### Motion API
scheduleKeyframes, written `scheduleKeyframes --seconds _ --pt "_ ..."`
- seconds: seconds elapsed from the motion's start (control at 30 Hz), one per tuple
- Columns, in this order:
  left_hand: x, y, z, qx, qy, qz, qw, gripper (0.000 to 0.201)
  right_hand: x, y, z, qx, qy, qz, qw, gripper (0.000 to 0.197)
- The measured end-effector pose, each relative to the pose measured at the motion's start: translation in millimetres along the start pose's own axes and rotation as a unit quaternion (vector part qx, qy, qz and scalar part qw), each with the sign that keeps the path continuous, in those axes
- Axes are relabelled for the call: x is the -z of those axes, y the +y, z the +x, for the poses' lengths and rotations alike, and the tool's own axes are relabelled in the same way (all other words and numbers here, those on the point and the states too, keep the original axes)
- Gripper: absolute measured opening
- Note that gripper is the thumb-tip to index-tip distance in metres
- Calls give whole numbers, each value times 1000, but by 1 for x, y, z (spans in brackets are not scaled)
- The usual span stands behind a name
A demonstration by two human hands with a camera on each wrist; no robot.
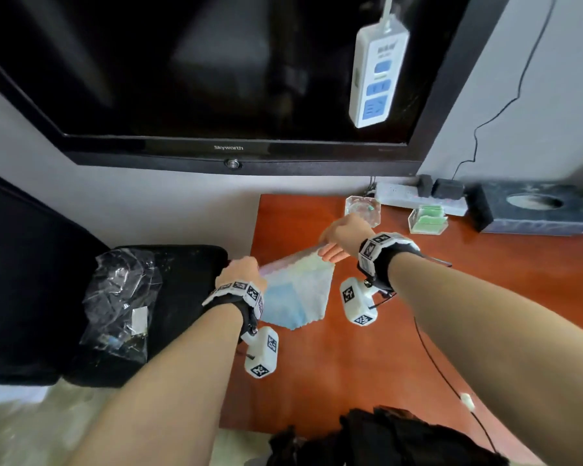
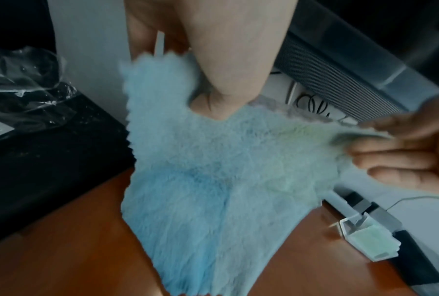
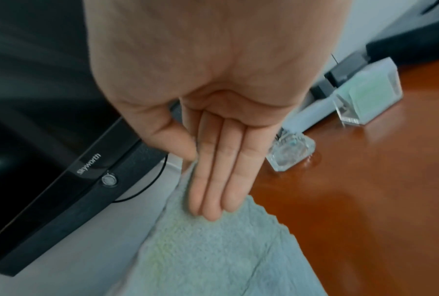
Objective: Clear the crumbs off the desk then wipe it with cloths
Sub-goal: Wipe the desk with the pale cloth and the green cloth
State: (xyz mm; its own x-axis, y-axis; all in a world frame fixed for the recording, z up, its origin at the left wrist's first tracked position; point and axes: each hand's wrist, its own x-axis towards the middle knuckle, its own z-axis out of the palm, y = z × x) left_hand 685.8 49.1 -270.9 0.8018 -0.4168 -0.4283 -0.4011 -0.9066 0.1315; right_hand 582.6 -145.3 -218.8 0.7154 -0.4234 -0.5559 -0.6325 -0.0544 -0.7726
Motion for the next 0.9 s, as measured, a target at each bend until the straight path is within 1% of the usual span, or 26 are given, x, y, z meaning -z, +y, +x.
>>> scheduleKeyframes --seconds 0.03,0.07,0.13,0.2,0.27,0.37,0.43,0.5,0.53,0.6,0.63,0.73,0.8,0.9 --pt "9 -3 1 -17 5 -5 1000 13 4 -4 -4 14 13 -16 1000 25" --pt "18 -5 2 -37 8 -11 999 11 8 -6 -6 35 33 -40 998 24" --pt "35 -8 5 -78 17 -25 997 20 16 -11 -9 74 79 -121 987 23" --pt "55 -10 7 -110 42 -39 992 27 24 -18 -12 99 116 -217 964 17" --pt "75 -9 9 -131 78 -57 987 25 29 -25 -15 116 154 -274 942 13" --pt "100 -4 9 -156 131 -103 973 21 35 -33 -23 163 209 -276 924 15" --pt "110 -1 6 -171 159 -122 965 19 37 -34 -27 173 220 -262 923 17" --pt "109 0 1 -177 165 -120 963 20 38 -30 -31 168 205 -279 923 14" --pt "101 0 -2 -182 159 -113 964 21 37 -25 -31 159 184 -306 921 13" --pt "77 -2 -10 -194 131 -81 969 20 31 -8 -31 122 136 -387 904 12" --pt "61 -5 -13 -197 110 -57 973 19 26 4 -33 100 119 -416 896 13" --pt "2 -14 -22 -195 35 27 980 22 10 53 -33 51 58 -448 891 17" --pt "-40 -24 -29 -191 -19 57 980 23 -5 89 -31 24 18 -465 885 18" --pt "-90 -36 -47 -187 -89 86 975 28 -28 139 -36 -21 -38 -480 876 17"
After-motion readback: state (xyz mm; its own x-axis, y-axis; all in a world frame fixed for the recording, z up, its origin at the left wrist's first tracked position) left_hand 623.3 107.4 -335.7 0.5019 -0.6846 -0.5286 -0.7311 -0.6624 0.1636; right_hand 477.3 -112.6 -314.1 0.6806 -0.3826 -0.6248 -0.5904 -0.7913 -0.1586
